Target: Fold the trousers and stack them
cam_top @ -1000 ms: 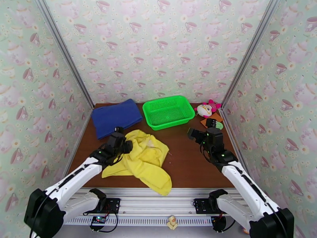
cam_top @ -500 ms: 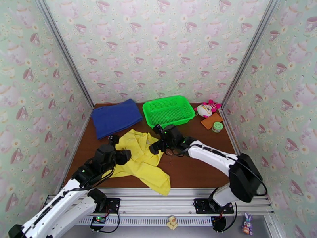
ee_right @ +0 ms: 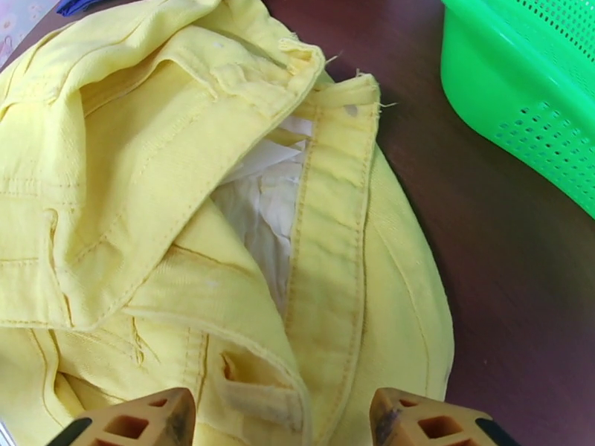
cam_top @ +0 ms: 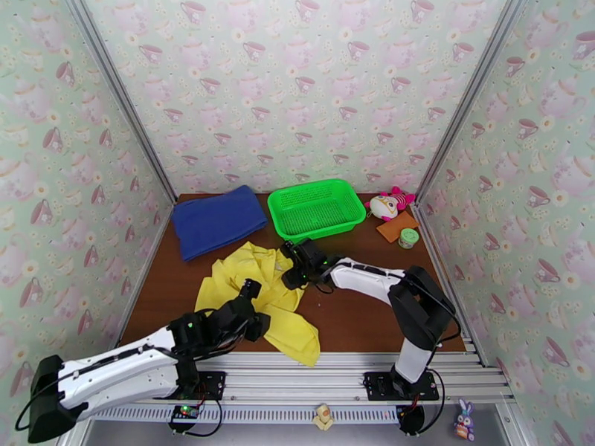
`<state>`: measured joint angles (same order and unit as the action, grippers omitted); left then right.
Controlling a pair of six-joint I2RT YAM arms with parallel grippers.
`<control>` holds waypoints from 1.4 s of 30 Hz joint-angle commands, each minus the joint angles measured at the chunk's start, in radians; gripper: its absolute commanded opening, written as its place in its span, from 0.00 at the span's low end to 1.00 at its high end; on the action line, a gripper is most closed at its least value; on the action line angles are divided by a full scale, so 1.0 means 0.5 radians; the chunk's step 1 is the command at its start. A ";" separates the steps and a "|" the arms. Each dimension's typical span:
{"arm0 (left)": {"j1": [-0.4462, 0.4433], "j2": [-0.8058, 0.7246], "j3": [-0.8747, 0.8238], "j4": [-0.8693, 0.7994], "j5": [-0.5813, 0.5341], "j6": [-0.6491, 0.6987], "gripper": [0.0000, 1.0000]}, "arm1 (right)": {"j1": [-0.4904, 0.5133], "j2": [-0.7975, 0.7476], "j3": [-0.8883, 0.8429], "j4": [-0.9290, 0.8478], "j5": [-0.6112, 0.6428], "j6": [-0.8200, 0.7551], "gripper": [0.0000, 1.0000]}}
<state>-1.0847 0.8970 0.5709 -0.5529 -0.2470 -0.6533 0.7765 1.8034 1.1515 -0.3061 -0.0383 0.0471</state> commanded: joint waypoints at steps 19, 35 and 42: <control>-0.208 0.045 -0.078 0.342 -0.305 0.126 0.50 | 0.043 -0.358 0.951 -0.798 0.012 0.052 0.00; -0.187 -0.162 -0.133 0.662 -0.212 0.763 0.54 | 0.066 -0.708 1.945 -1.419 0.617 -0.059 0.00; -0.158 -0.067 -0.081 0.684 -0.360 0.902 0.56 | 0.066 -0.973 1.747 -1.324 0.943 -0.126 0.00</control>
<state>-1.1740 0.8898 0.5270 -0.2703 -0.4274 -0.2810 0.8040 1.3697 2.0613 -1.0077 0.3290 0.0147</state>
